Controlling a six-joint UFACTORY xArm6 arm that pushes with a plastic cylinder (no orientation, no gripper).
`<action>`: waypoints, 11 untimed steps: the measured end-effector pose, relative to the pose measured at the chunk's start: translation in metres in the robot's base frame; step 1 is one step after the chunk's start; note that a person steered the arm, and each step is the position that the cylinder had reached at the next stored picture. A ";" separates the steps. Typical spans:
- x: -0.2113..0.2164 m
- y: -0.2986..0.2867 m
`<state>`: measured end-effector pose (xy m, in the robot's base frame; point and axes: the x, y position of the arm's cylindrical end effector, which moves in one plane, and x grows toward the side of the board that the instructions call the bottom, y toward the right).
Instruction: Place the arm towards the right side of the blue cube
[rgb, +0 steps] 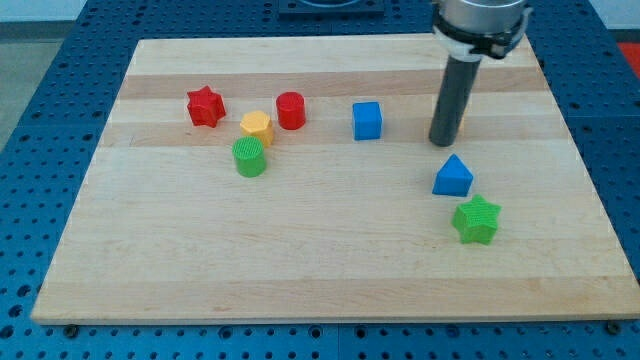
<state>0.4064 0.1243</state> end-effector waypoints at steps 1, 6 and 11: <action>0.003 -0.030; 0.004 -0.112; -0.044 -0.038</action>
